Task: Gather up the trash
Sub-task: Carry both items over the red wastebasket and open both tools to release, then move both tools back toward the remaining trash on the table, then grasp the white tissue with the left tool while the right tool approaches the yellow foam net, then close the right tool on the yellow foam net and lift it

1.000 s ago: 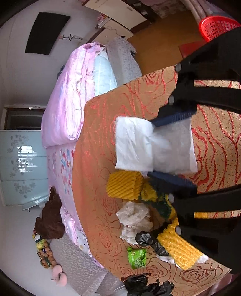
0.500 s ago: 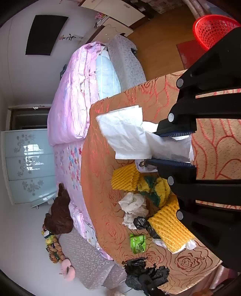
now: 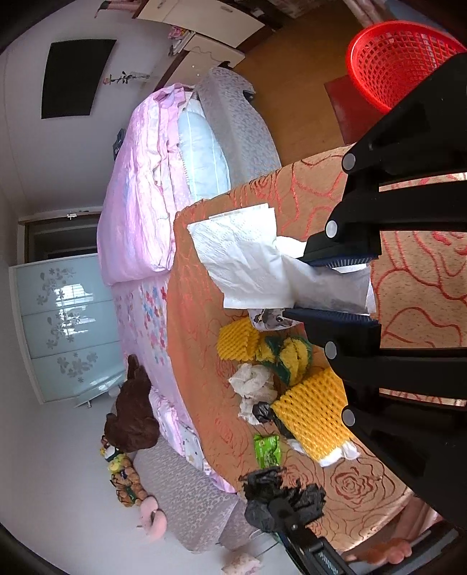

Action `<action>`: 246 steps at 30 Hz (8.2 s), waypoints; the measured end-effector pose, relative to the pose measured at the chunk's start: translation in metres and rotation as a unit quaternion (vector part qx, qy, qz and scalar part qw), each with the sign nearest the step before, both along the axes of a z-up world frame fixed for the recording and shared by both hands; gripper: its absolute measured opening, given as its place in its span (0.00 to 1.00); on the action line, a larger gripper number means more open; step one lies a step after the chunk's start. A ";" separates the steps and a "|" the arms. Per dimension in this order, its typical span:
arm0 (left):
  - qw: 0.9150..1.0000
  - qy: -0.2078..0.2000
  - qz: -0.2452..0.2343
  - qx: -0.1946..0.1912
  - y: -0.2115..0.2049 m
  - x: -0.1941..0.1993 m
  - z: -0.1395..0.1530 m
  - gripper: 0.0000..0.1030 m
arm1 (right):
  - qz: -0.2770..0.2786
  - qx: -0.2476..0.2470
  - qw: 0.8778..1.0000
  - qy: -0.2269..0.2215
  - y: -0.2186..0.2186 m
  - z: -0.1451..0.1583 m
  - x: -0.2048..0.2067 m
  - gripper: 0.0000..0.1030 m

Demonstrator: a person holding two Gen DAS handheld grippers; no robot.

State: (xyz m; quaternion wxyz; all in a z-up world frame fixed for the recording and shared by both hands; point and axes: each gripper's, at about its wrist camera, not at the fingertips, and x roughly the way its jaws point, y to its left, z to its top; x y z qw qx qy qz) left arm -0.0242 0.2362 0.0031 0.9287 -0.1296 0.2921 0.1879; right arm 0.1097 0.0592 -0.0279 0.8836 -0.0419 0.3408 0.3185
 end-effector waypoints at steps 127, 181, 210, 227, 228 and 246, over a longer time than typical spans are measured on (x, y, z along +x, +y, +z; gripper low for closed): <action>0.963 0.043 -0.260 0.053 -0.237 0.114 -0.028 0.70 | -0.238 0.009 0.971 0.029 -0.232 -0.026 -0.025 0.53; 0.996 0.075 -0.023 -0.040 0.011 0.027 -0.063 0.37 | -0.089 0.020 0.995 0.031 -0.079 -0.014 -0.016 0.59; 0.998 0.031 0.034 -0.044 0.057 -0.009 -0.036 0.25 | 0.089 -0.016 0.996 0.020 0.070 -0.030 -0.047 0.82; 0.998 0.034 0.031 -0.044 0.054 -0.009 -0.039 0.25 | 0.095 -0.039 0.994 0.022 0.098 -0.051 -0.038 0.67; 0.998 0.035 0.030 -0.044 0.053 -0.008 -0.039 0.25 | 0.097 -0.039 0.994 0.020 0.097 -0.051 -0.039 0.64; 0.998 0.032 0.026 -0.041 0.050 -0.009 -0.037 0.25 | 0.117 -0.030 0.993 0.005 0.083 -0.031 -0.050 0.18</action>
